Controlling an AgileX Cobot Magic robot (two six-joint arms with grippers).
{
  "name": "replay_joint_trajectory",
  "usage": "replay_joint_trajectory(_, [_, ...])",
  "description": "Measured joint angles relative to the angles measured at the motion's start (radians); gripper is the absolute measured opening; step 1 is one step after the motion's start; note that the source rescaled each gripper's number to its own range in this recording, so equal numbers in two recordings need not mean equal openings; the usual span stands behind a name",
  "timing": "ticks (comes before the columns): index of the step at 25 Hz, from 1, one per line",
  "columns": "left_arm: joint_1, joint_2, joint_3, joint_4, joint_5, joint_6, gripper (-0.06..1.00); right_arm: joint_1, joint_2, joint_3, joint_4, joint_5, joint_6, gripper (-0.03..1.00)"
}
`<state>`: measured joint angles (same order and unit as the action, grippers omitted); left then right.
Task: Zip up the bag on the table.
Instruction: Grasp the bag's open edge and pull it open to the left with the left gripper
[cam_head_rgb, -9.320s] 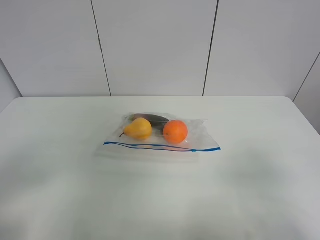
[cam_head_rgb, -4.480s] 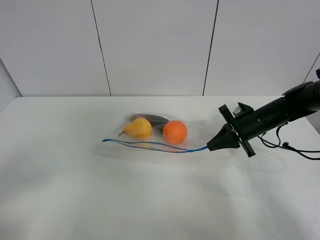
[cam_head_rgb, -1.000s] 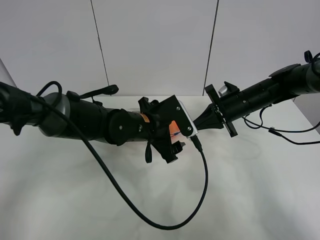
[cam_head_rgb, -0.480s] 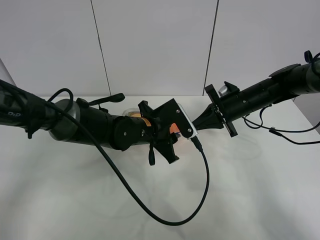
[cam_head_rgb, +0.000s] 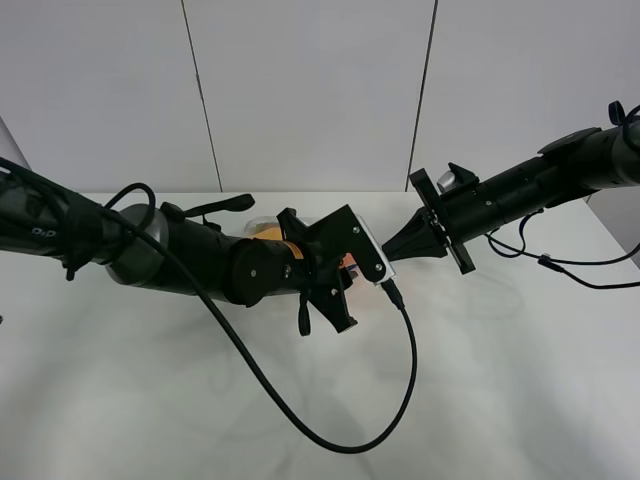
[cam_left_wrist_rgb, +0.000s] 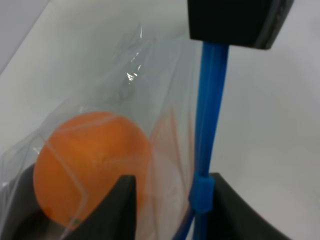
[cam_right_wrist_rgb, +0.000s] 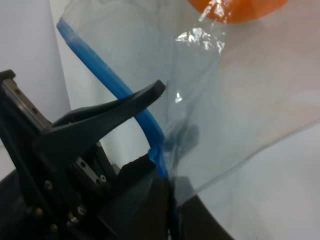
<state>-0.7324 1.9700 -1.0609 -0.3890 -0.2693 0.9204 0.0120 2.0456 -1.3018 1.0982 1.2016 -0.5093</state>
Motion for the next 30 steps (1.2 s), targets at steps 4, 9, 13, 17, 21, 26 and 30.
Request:
replay_joint_trajectory(4, [-0.004,0.0,0.0,0.0,-0.006,0.0,0.36,0.0,0.0,0.0,0.0,0.0,0.0,0.0])
replay_joint_trajectory(9, [-0.014,0.0,0.0,0.0,-0.006,0.0,0.3,0.0,0.0,0.0,0.0,0.0,0.0,0.0])
replay_joint_trajectory(13, [-0.014,0.0,0.0,0.001,-0.006,0.0,0.11,0.0,0.0,0.0,0.0,0.0,0.001,0.0])
replay_joint_trajectory(17, [-0.015,0.0,0.0,0.001,-0.006,0.0,0.0,0.0,0.0,0.0,0.0,-0.002,0.001,0.0])
replay_joint_trajectory(21, [-0.015,0.0,0.0,0.001,-0.006,0.0,0.0,0.0,0.0,0.0,0.0,-0.002,0.001,0.0])
replay_joint_trajectory(26, [-0.015,0.0,0.0,0.001,-0.006,0.0,0.0,0.0,0.0,0.0,0.0,-0.002,0.001,0.0])
replay_joint_trajectory(30, [-0.015,-0.003,0.0,0.001,-0.006,0.0,0.0,0.0,0.0,0.0,0.0,-0.002,0.001,0.0])
